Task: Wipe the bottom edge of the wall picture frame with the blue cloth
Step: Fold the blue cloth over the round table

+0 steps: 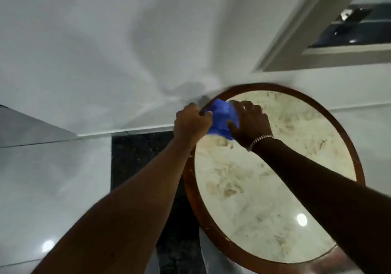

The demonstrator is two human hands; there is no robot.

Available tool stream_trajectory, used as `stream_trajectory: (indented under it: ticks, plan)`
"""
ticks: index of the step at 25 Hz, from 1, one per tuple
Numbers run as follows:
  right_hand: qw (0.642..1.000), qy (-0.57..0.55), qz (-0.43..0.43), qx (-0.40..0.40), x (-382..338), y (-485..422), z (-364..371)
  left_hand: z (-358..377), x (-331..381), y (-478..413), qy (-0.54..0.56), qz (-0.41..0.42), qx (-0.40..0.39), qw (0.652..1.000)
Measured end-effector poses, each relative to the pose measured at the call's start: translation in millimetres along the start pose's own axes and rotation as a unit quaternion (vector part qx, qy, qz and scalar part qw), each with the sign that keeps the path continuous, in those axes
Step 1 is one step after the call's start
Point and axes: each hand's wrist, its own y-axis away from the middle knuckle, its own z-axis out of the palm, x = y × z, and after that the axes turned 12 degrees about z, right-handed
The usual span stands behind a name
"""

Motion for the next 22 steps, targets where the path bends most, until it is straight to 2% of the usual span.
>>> stream_trajectory:
  ticks: [2,4,8,11,13,18,22]
  plan:
    - [0.989,-0.069,0.132,0.013,12.4,-15.4,27.3,29.7,-8.0,-16.7,0.016,-0.057,-0.027,0.998]
    - [0.962,-0.161,0.221,-0.002,15.1,-24.8,49.1,51.9,-17.6,-31.8,0.038,-0.093,-0.026,0.995]
    - [0.913,-0.283,0.292,-0.015,11.0,-41.7,63.3,71.0,-17.2,-43.4,0.11,-0.149,0.055,0.981]
    - [0.906,-0.343,0.247,0.011,-3.7,-39.1,42.2,42.2,-4.1,-40.4,0.204,-0.155,0.103,0.961]
    - [0.9,-0.377,0.212,0.048,-23.8,-34.6,12.8,6.7,14.4,-35.3,0.265,-0.121,0.115,0.95]
    - [0.861,-0.476,0.121,0.131,-109.1,-33.5,-112.3,-127.9,95.1,-32.1,0.289,0.063,0.188,0.937]
    - [0.832,-0.512,-0.018,0.215,-181.9,-18.0,-235.2,-250.6,179.9,-25.2,0.256,0.206,0.241,0.913]
